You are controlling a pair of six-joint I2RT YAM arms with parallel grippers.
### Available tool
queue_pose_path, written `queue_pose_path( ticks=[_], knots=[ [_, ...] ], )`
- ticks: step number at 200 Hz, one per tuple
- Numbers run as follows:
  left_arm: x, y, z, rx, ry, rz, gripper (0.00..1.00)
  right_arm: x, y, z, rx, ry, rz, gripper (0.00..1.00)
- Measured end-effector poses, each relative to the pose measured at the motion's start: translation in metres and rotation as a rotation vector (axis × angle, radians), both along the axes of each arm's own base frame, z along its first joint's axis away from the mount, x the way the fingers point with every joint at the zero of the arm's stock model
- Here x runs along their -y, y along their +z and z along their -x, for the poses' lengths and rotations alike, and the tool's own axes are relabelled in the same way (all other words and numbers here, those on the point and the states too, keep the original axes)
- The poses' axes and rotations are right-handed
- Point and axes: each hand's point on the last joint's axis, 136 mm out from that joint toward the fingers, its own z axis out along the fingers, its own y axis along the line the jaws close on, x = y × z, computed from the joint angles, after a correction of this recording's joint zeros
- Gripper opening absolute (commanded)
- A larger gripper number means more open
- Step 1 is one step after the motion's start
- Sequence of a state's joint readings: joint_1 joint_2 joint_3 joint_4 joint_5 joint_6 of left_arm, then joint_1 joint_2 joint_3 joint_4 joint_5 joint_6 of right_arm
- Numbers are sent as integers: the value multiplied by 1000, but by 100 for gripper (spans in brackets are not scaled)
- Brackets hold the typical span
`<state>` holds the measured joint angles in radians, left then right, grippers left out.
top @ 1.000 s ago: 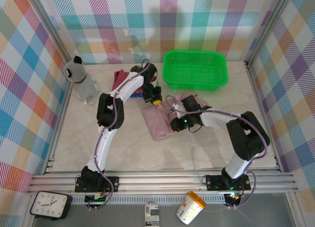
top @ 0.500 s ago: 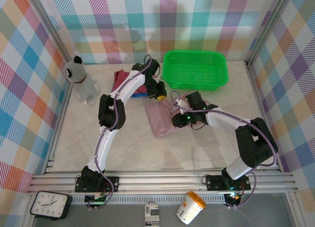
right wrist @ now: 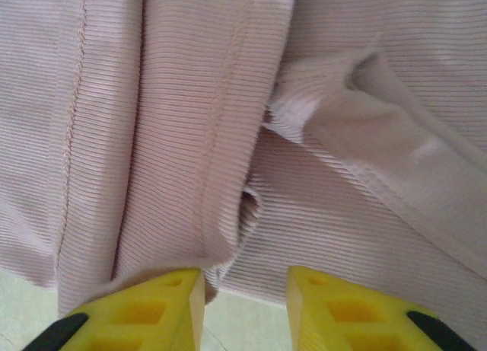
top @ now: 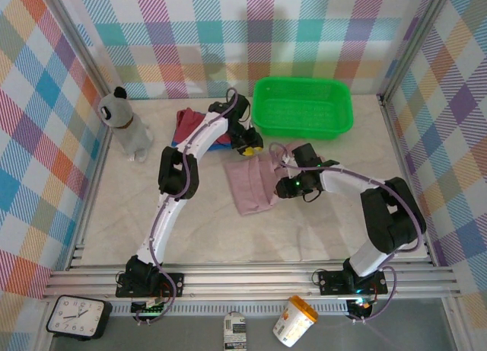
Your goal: Fold and stack the tank tops
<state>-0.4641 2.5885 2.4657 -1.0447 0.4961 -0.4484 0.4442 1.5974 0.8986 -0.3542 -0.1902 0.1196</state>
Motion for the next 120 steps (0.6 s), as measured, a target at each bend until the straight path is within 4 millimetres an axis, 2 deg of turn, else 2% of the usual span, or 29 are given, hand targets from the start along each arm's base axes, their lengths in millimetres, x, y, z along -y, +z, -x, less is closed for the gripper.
queue_pose_path(
  ticks=[31, 48, 67, 91, 120],
  knots=[
    [-17, 26, 3, 59, 1, -67, 42, -12, 35, 0, 106, 58, -37, 46],
    [-31, 45, 14, 80, 2, -92, 42, -39, 49, 7, 165, 157, -56, 51],
    [-46, 54, 33, 76, 9, -110, 42, -70, 50, 22, 197, 279, -47, 53],
    [-66, 37, 55, 28, 21, -143, 42, -97, 36, 30, 213, 386, 2, 53],
    [-80, 2, 72, -47, 27, -176, 41, -100, 8, 15, 208, 395, 107, 51]
  ],
)
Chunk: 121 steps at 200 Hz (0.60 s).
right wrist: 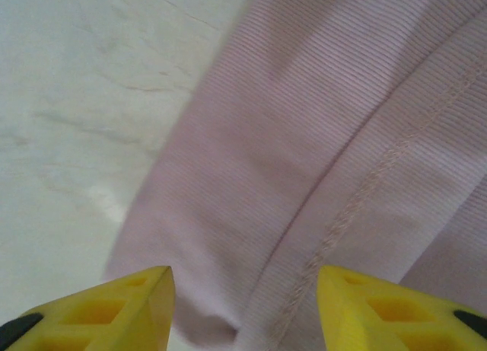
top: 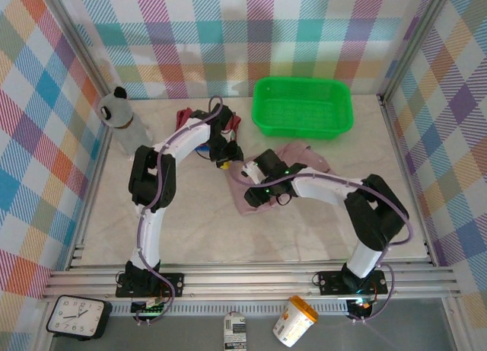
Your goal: Fold and stack the tank tops
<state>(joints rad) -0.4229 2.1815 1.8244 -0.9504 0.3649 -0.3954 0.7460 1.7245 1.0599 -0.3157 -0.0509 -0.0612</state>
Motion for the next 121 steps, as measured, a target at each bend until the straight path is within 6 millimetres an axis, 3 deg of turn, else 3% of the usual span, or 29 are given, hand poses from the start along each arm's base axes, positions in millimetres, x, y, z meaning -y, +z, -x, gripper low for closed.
queue_pose_path(
  ticks=[52, 75, 121],
  knots=[
    [3, -24, 0, -16, -14, 27, 35, 14, -28, -16, 39, -28, 153, 49],
    [2, -40, 2, -40, -28, 15, 33, 25, -30, -18, 60, -45, 213, 43],
    [-3, -42, 2, -23, -69, -15, 27, 45, -24, -24, 71, -103, 261, 33]
  ],
)
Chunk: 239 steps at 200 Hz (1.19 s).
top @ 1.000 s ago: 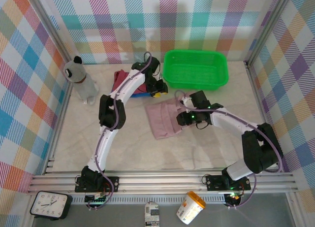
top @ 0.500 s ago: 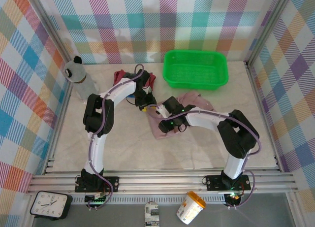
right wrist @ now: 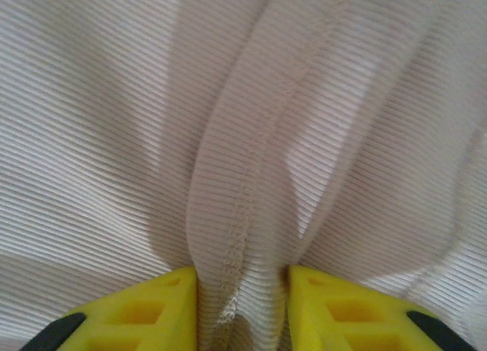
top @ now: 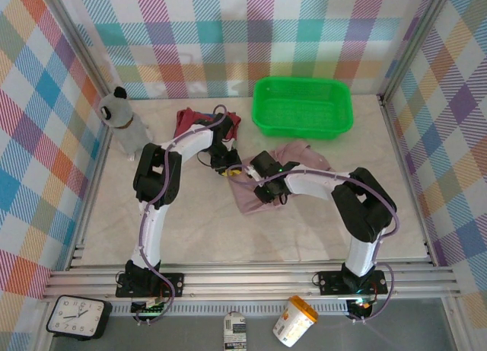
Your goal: Fold and stack the tank tops
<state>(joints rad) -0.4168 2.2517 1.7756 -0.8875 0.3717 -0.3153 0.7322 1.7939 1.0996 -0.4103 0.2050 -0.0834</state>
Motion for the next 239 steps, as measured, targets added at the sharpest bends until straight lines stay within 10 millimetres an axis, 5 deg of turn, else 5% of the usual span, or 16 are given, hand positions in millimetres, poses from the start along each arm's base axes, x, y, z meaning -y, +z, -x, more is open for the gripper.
queue_pose_path(
  ticks=[73, 119, 140, 186, 210, 239],
  knots=[
    [-5, -3, 0, 20, -48, -29, 23, 72, 0, -28, -40, -217, 33, 25],
    [-4, -3, 0, 22, -56, -26, 23, 98, 16, -27, -108, -326, -53, 34],
    [-4, -3, 0, 20, -56, -21, 23, 75, 42, -24, -71, -256, -147, 44],
    [-4, -2, 1, 15, -56, -20, 24, -16, 71, -29, 2, 2, -269, 59],
    [-4, -3, 2, 12, -56, -18, 23, -47, 56, -46, 18, 62, -261, 61],
    [-4, -4, 3, 18, -55, -14, 23, -49, 21, -71, 26, 55, -166, 58]
  ],
)
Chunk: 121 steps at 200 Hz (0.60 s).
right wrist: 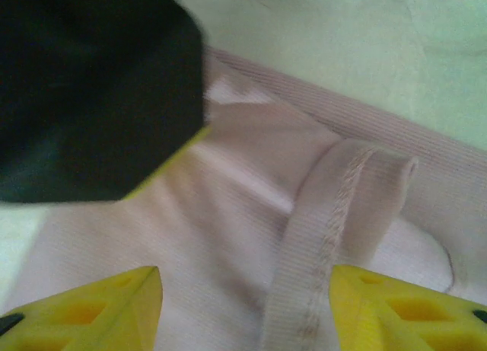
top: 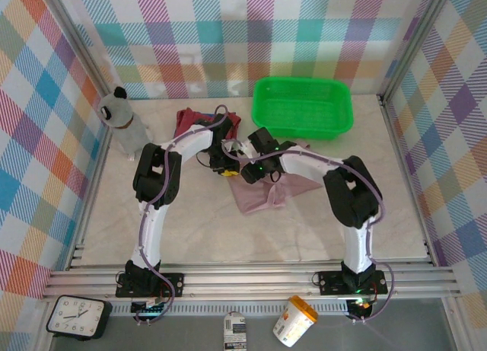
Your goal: Fold and stack the tank tops
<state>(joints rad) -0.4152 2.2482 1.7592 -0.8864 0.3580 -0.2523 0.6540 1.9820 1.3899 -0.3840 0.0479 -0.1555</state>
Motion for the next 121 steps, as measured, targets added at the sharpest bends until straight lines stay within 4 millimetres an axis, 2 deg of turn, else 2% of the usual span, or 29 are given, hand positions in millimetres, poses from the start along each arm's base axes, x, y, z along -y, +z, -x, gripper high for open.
queue_pose_path(
  ticks=[27, 72, 121],
  knots=[
    [-1, -1, 1, 8, -2, 2, 23, 16, -21, -12, 0, -43, 79, 49],
    [-2, -3, 2, 20, -8, 6, 21, 52, -20, -34, -11, -179, 80, 36],
    [-3, -4, 3, 35, -15, 7, 19, 84, -20, -52, -80, -353, -14, 21]
  ],
)
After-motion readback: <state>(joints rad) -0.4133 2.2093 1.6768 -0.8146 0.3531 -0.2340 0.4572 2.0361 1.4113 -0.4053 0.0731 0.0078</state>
